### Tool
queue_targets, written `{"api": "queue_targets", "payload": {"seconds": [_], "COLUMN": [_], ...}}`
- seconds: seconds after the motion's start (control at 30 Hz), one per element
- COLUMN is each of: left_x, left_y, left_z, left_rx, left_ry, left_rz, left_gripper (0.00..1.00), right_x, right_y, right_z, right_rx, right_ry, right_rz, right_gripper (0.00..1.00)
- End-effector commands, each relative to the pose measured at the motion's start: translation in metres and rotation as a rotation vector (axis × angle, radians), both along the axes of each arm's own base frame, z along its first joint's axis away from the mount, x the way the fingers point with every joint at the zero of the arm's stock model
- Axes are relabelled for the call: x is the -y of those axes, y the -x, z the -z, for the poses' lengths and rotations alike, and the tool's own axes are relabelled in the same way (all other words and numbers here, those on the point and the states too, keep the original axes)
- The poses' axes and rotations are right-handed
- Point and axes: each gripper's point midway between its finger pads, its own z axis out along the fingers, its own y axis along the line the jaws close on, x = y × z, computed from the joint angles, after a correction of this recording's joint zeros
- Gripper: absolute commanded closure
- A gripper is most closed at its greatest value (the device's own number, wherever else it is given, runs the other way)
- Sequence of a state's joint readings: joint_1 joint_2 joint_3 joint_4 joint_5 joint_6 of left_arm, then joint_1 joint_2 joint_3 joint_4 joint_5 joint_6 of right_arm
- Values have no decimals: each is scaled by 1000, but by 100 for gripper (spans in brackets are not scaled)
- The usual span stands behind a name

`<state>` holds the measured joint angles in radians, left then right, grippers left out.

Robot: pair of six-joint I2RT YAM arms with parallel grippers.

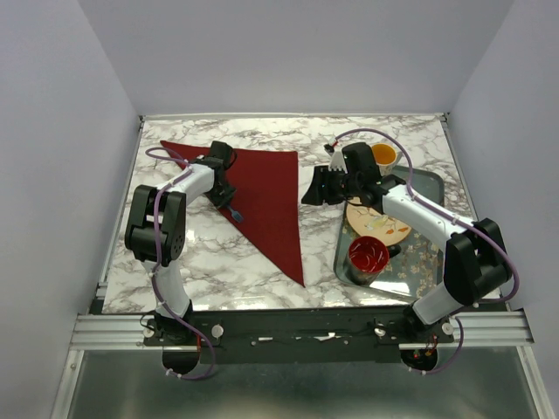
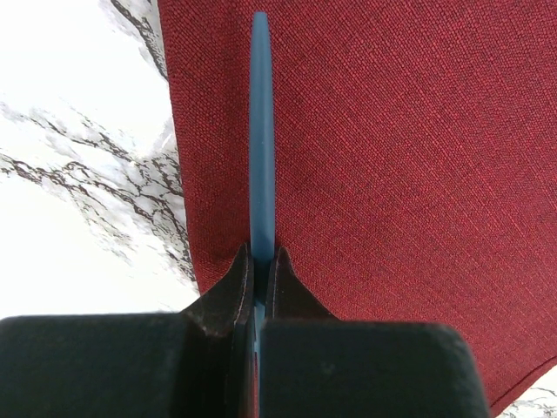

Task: Fold the napkin, place the utensils inside, and roll it up
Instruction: Place the utensil onto the napkin

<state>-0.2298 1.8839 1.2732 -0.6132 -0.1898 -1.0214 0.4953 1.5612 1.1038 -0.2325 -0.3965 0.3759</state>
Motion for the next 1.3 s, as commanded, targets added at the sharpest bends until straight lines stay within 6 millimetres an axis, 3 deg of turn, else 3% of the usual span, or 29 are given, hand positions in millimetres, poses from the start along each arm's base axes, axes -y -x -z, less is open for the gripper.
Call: {"api": "queue_targets", "payload": {"seconds": [0.0,0.57,1.27], "left_x": [-9,-14,-13], "left_y": [6,10,14], "left_z": [11,12,4], "left_rx": [-32,-36,-23], "left_ry": [-33,-20,-10], "left_rz": [-16,-46,-18], "left_gripper": [94,76,62], "right_x": [5,5,3], "right_y": [5,8,8], "right_z": [4,1,6], "right_rx": [-12,-2,0], "right_ry": [16,10,22], "right_rz": [-1,-17,-36], "right_gripper": [42,43,43]}}
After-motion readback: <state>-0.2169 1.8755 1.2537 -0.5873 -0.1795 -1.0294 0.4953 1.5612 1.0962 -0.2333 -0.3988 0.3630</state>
